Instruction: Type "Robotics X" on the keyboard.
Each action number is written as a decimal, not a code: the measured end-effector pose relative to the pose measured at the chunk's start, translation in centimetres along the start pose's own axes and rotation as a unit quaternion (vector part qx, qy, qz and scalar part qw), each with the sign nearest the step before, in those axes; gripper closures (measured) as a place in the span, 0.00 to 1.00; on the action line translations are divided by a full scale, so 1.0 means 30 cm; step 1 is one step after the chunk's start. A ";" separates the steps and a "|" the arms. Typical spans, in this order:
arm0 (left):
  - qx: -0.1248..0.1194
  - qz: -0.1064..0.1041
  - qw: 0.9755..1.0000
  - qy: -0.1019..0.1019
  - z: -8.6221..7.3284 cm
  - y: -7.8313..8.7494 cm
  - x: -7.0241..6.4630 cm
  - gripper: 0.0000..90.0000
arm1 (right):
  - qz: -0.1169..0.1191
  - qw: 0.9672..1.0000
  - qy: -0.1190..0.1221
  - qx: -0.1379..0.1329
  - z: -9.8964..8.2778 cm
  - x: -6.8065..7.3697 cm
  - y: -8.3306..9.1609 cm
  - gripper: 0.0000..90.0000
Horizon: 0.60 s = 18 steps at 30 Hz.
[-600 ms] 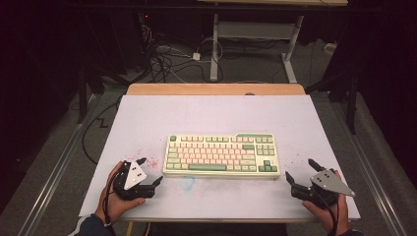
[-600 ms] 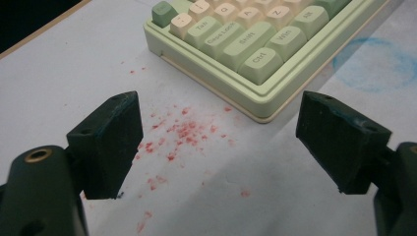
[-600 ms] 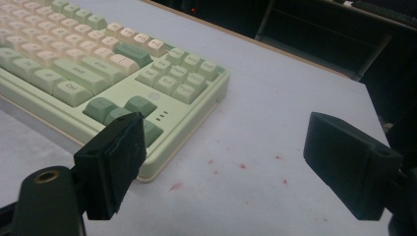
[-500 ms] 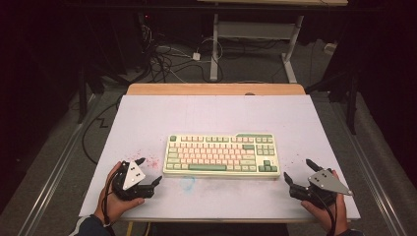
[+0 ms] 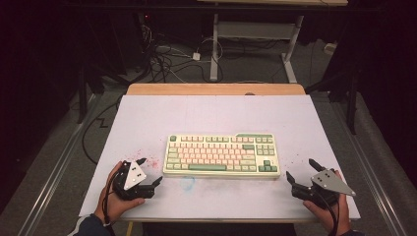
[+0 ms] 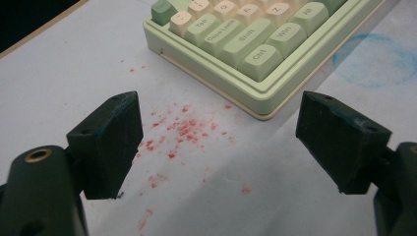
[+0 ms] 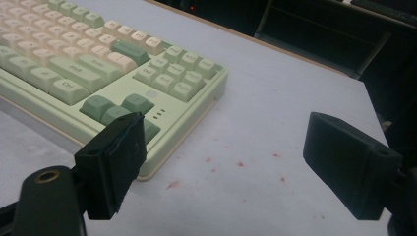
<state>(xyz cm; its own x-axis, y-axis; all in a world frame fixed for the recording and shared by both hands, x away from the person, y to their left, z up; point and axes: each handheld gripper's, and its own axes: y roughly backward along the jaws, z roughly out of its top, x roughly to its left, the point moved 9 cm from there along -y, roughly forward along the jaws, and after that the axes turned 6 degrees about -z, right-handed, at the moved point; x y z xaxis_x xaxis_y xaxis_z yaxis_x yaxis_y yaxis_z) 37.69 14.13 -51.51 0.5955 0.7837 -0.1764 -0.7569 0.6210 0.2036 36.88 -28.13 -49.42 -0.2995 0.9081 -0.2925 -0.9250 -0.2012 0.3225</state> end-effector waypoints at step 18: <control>0.005 0.009 1.000 -0.003 0.006 -0.022 0.007 0.19 | 0.020 0.999 -0.034 -0.006 0.068 -0.057 -0.012 0.30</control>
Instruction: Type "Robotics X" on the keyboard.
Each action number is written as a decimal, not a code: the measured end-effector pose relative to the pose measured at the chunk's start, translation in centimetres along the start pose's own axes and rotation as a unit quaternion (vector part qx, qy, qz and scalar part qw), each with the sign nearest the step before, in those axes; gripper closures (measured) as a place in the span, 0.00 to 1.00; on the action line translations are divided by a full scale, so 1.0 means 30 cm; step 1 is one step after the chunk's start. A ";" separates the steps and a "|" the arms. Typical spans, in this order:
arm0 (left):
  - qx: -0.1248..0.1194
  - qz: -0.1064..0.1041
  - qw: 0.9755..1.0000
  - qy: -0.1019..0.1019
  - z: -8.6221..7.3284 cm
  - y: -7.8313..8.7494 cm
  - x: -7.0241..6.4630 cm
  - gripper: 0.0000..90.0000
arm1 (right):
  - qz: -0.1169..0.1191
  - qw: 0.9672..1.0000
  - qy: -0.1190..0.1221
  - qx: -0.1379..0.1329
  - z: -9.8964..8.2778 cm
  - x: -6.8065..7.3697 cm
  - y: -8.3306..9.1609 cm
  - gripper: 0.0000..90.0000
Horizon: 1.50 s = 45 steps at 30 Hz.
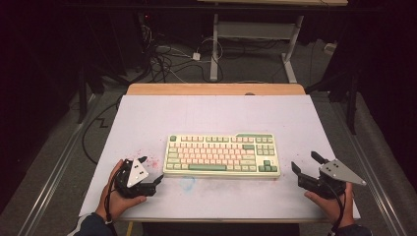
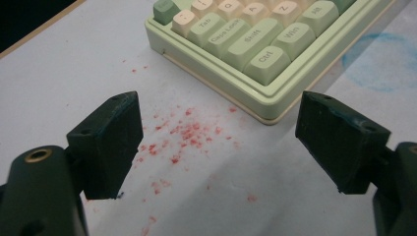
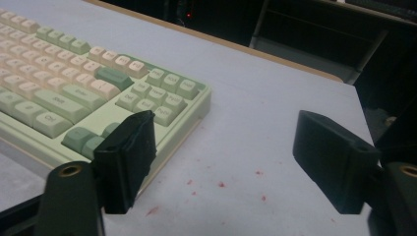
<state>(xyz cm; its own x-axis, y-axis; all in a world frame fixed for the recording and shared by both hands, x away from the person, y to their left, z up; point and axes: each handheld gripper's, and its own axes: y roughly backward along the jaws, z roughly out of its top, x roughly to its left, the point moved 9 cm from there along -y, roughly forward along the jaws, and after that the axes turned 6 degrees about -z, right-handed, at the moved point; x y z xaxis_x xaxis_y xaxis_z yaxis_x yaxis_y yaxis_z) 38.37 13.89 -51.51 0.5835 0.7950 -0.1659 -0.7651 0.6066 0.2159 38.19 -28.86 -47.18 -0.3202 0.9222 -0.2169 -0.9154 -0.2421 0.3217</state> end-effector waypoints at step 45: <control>-0.044 -0.031 0.998 0.031 0.217 -0.099 -0.022 0.27 | 0.158 0.983 0.074 0.062 0.129 0.327 -0.204 1.00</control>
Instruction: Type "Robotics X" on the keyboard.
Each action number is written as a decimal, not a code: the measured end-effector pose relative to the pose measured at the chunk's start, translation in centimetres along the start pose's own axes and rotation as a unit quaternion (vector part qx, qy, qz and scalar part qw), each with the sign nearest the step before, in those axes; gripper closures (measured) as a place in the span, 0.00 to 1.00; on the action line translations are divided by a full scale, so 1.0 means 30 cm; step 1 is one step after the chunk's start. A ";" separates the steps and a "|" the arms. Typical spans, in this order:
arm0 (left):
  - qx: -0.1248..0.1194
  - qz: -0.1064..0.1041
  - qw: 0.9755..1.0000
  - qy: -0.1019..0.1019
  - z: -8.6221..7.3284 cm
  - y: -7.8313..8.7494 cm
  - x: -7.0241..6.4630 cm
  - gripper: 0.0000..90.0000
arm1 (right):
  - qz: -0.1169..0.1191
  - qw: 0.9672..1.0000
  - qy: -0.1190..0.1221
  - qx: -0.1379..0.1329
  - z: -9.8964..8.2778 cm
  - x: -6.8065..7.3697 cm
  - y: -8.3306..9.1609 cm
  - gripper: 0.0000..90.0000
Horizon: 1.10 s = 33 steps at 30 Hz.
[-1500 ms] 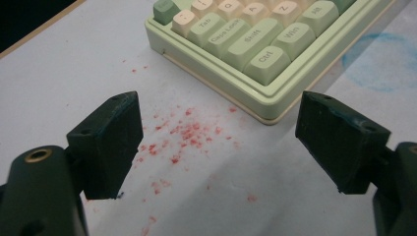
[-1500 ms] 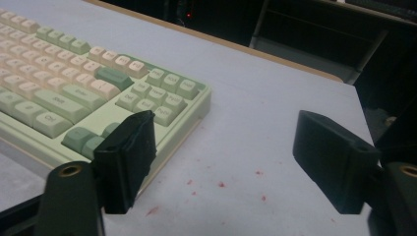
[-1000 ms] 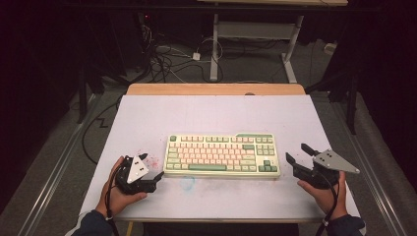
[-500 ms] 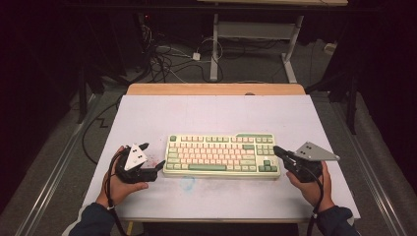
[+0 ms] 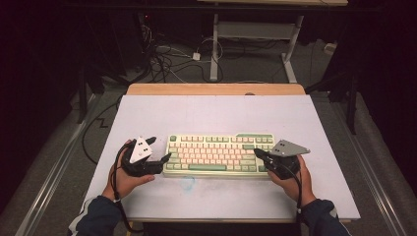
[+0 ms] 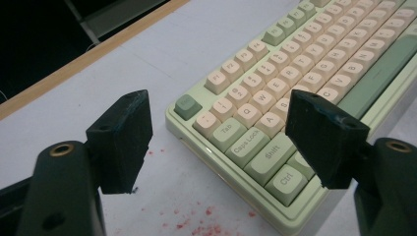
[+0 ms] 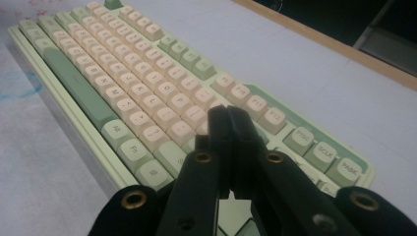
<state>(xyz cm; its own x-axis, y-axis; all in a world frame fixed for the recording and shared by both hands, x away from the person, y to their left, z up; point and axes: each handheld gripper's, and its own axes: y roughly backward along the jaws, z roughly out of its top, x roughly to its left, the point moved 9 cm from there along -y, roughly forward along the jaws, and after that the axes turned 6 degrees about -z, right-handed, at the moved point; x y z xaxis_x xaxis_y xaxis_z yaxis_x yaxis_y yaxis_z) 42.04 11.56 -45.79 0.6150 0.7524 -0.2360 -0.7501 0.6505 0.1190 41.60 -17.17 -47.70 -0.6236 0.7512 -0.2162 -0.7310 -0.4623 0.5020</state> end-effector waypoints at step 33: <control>0.004 -0.013 1.000 0.006 0.027 -0.016 -0.030 0.47 | 0.026 0.998 0.017 0.054 -0.086 0.064 -0.087 1.00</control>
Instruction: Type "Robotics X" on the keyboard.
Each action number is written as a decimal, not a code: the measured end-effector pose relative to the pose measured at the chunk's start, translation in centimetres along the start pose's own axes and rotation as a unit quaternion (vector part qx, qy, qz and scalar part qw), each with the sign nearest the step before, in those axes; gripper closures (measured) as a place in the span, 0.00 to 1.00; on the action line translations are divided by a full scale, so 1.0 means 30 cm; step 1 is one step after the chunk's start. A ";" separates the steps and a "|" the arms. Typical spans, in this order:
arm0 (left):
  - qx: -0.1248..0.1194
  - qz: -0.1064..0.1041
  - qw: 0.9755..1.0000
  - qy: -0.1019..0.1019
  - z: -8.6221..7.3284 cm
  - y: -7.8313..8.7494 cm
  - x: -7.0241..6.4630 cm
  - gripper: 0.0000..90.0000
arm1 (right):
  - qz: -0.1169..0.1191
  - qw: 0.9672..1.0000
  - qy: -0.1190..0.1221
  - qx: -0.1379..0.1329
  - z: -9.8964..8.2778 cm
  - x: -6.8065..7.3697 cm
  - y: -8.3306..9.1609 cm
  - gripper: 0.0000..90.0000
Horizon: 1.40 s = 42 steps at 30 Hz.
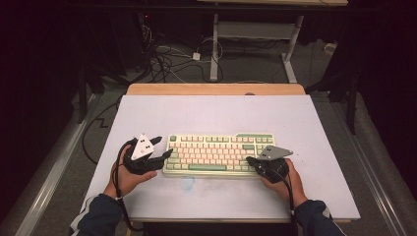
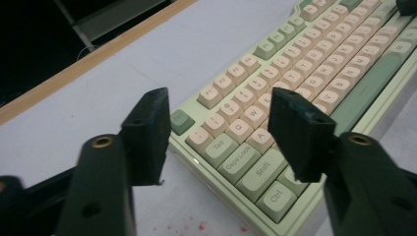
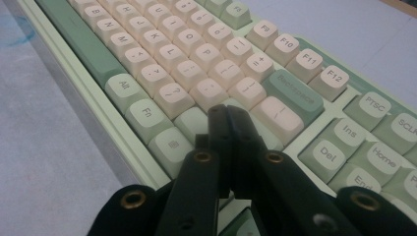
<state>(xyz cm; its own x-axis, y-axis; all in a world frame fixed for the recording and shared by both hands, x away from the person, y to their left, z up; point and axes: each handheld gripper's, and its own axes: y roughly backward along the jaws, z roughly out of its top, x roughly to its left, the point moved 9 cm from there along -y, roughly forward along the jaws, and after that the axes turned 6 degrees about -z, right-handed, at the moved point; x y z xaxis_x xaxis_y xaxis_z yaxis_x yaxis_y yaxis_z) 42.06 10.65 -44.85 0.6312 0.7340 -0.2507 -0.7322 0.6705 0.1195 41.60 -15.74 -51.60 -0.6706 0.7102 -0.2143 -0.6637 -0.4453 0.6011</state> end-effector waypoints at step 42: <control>0.116 -0.031 0.993 -0.007 -0.115 -0.230 -0.106 0.96 | -0.006 1.000 0.003 -0.003 -0.002 0.003 0.001 1.00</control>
<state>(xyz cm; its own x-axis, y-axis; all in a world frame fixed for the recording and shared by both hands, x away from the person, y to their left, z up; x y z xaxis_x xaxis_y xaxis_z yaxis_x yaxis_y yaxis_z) 44.24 3.32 -48.18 0.6772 0.6913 -0.2520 -0.6148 0.7198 0.3224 41.49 -15.71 -51.67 -0.6645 0.7124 -0.2257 -0.6736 -0.4403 0.5936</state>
